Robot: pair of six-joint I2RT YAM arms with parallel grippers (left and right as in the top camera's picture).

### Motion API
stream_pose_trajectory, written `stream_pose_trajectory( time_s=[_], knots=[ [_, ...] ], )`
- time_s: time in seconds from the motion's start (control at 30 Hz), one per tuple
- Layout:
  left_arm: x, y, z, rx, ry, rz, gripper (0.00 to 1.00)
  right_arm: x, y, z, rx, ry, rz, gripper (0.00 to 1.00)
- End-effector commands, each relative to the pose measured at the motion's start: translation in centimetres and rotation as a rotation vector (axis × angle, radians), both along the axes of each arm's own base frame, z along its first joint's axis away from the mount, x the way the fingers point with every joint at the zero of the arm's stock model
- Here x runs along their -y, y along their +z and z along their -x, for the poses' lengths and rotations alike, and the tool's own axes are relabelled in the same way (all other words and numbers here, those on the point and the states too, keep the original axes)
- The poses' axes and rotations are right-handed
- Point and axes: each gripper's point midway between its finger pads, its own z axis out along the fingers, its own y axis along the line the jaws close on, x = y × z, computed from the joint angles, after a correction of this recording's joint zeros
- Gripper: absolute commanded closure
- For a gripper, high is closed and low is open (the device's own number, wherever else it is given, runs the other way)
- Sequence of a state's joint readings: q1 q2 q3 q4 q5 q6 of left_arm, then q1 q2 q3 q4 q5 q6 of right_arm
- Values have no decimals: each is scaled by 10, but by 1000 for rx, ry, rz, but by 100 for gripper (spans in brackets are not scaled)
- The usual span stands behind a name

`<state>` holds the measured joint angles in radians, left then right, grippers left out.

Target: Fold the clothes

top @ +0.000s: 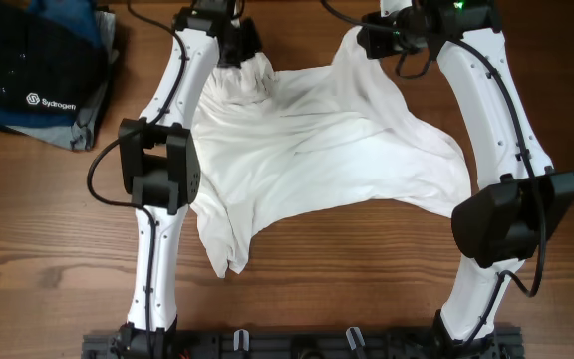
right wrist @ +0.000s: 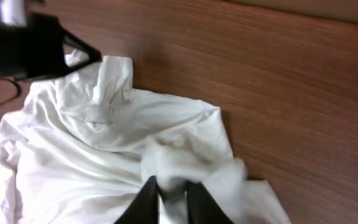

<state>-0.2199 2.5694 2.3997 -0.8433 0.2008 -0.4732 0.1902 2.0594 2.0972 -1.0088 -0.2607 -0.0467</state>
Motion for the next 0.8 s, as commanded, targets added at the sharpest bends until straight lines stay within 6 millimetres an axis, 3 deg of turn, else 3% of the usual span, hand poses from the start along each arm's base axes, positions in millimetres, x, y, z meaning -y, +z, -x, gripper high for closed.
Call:
stream_pose_trajectory(
  time_s=[0.0, 0.07, 0.1, 0.17, 0.2, 0.23, 0.3, 0.4, 0.5, 0.6, 0.77],
  knots=[
    [5, 56, -7, 123, 10, -8, 81, 1, 24, 2, 55, 1, -4, 75],
    [4, 50, -5, 104, 10, -13, 76, 1, 24, 2, 54, 1, -3, 72],
    [4, 46, -2, 91, 6, -19, 78, 1, 24, 2, 54, 1, -3, 72],
    [-1, 36, 6, 50, -9, -57, 93, 1, 24, 2, 54, 1, -3, 74],
    [-7, 30, 10, 28, 2, -91, 91, 1, 24, 2, 54, 2, -2, 72],
    [-11, 26, 13, 13, 3, -120, 80, 1, 24, 2, 53, 2, -2, 67],
    [-25, 12, 23, -38, 2, -198, 64, 1, 23, 3, 47, 2, -1, 48],
    [-41, -8, 33, -106, -8, -248, 61, 2, 22, 5, 40, 1, 0, 35],
    [-48, -29, 37, -157, -3, -256, 52, 2, 21, 6, 32, 1, 1, 31],
    [-46, -43, 36, -169, -8, -252, 54, 2, 19, 8, 23, 2, 3, 31],
    [-26, -49, 17, -92, -28, -212, 57, 3, 18, 10, 14, 2, 5, 31]
  ],
)
